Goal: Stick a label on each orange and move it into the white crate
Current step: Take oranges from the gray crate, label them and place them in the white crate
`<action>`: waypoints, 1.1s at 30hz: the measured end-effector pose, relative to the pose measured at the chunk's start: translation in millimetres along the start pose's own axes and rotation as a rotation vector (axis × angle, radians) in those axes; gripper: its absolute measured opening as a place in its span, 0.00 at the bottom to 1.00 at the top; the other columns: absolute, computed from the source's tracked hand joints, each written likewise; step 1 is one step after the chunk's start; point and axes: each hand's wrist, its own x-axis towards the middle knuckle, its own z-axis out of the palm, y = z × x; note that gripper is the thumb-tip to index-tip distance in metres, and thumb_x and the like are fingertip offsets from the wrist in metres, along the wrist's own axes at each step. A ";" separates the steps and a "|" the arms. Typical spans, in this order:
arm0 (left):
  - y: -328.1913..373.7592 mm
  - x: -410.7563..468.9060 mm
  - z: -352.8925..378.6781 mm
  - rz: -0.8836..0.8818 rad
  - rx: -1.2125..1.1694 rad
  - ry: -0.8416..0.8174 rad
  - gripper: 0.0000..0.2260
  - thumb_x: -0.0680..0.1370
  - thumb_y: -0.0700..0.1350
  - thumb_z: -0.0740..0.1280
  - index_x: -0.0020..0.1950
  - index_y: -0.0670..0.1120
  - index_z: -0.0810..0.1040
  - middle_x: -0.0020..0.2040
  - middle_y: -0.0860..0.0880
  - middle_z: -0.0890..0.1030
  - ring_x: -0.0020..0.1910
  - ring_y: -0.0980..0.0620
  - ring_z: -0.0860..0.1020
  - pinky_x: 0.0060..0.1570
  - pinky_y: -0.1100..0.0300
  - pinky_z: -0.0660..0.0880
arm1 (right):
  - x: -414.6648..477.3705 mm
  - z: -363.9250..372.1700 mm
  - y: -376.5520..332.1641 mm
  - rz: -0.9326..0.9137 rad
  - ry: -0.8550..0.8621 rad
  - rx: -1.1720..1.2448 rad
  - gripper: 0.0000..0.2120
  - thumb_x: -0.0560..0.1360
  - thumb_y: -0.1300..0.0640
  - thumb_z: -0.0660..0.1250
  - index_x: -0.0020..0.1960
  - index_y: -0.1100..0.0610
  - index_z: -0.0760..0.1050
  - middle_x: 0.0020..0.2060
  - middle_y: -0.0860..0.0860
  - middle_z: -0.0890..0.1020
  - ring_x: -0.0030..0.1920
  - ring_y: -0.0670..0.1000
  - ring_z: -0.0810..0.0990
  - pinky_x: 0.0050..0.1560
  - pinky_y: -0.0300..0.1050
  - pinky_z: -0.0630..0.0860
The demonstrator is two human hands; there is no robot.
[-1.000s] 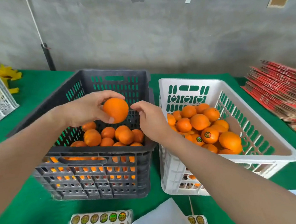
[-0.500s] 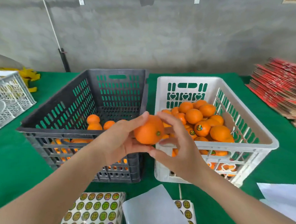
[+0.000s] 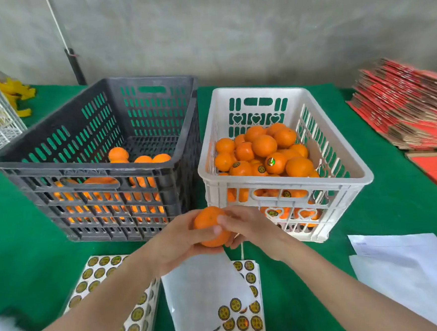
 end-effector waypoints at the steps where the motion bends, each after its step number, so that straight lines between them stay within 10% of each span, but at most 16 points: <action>1: -7.4 1.0 -0.6 -0.003 -0.033 0.041 0.28 0.65 0.46 0.78 0.62 0.43 0.76 0.59 0.41 0.80 0.55 0.44 0.81 0.48 0.54 0.79 | 2.3 -1.4 7.0 0.051 -0.007 0.004 0.10 0.78 0.48 0.61 0.54 0.51 0.74 0.43 0.55 0.81 0.37 0.49 0.80 0.38 0.40 0.78; 9: -50.5 0.1 -22.4 -0.087 -0.398 0.413 0.32 0.61 0.36 0.74 0.64 0.42 0.69 0.59 0.40 0.75 0.55 0.38 0.77 0.38 0.50 0.82 | 15.0 3.0 82.2 0.424 -0.015 -0.579 0.21 0.77 0.54 0.60 0.27 0.56 0.61 0.23 0.51 0.65 0.23 0.48 0.65 0.31 0.39 0.66; 21: -81.6 16.9 -37.4 -0.224 -0.269 0.405 0.37 0.60 0.40 0.75 0.67 0.36 0.67 0.57 0.39 0.77 0.55 0.41 0.77 0.51 0.50 0.77 | 40.4 44.2 94.9 0.350 0.051 -0.734 0.18 0.69 0.49 0.70 0.30 0.55 0.64 0.27 0.49 0.66 0.28 0.47 0.66 0.28 0.38 0.62; 30: -43.7 7.6 -50.6 -0.158 -0.123 0.185 0.47 0.45 0.51 0.85 0.61 0.42 0.73 0.55 0.38 0.81 0.50 0.35 0.82 0.41 0.56 0.81 | 23.1 30.5 67.5 0.194 0.255 -0.048 0.04 0.75 0.58 0.65 0.42 0.52 0.76 0.41 0.50 0.79 0.45 0.50 0.78 0.48 0.42 0.76; 33: -26.0 9.0 -46.4 -0.175 -0.090 0.158 0.45 0.47 0.46 0.84 0.61 0.40 0.71 0.56 0.36 0.78 0.47 0.37 0.83 0.38 0.56 0.81 | 5.1 23.1 57.4 0.209 0.252 0.167 0.04 0.75 0.61 0.65 0.47 0.53 0.74 0.38 0.51 0.80 0.35 0.45 0.78 0.34 0.38 0.74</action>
